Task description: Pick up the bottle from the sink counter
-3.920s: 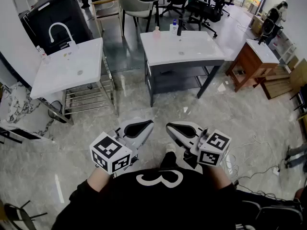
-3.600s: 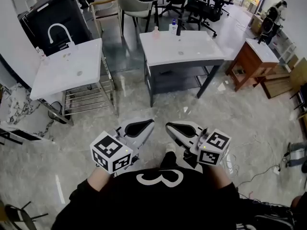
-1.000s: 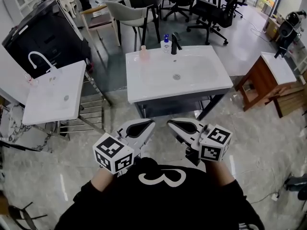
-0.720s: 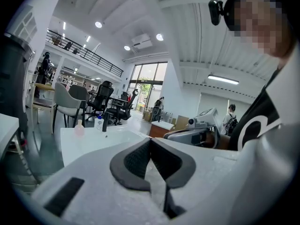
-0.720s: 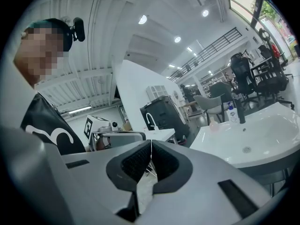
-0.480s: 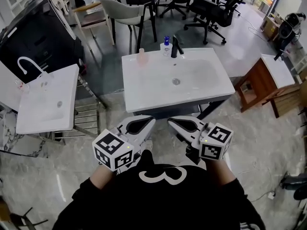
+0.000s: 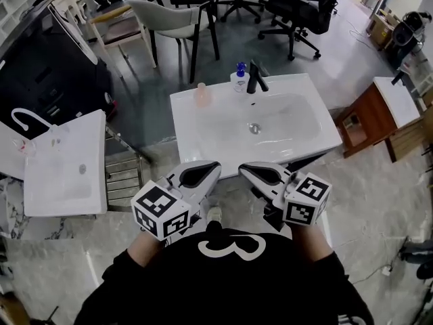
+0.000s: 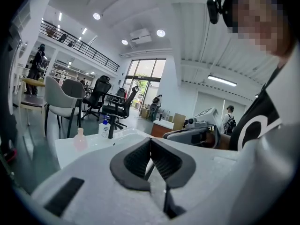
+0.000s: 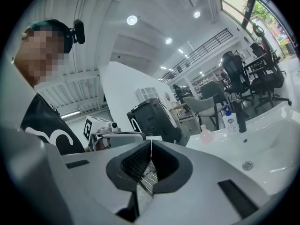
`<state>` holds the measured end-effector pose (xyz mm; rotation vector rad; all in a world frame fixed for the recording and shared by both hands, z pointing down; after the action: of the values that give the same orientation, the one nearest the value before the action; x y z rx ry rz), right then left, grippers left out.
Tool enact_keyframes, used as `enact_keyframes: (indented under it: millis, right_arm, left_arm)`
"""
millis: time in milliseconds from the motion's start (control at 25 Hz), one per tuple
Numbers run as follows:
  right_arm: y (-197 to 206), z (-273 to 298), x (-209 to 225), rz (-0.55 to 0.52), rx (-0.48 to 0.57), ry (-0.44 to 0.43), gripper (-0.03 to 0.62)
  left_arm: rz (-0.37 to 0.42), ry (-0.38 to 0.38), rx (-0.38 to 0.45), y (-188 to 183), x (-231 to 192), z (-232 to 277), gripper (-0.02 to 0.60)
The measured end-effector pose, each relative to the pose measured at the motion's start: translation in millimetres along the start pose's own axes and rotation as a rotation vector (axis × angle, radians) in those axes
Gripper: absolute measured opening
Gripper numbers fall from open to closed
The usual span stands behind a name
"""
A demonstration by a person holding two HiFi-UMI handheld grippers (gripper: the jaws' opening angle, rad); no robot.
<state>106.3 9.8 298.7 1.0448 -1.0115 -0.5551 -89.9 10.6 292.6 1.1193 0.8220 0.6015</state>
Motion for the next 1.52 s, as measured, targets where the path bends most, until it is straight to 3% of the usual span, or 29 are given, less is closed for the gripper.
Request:
enact_keyframes:
  millis: [520, 920, 1520]
  right_arm:
    - [-24.4, 68.3, 45.3, 0.013, -0.002, 0.069, 0.014]
    - [-21.0, 82.0, 59.9, 0.028, -0.001, 0.097, 0.014]
    - [-25.9, 93.8, 116.7, 0.095, -0.027, 0.058, 0.014]
  left_arm:
    - [-0.016, 0.047, -0.014, -16.2, -95.5, 18.4, 0.015]
    - [-0.018, 0.052, -0.007, -11.2, -120.1, 26.5, 0.015]
    - [0.025, -0.035, -0.037, -16.7, -155.9, 63.7, 0.015]
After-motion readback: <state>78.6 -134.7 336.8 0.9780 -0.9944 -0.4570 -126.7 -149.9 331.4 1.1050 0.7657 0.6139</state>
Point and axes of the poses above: the fingertips, and each gripper's own axes: z forward along the fingers, x to its right, y out of its underside, the point moved 9 cm from there along -z, backward along the fingers
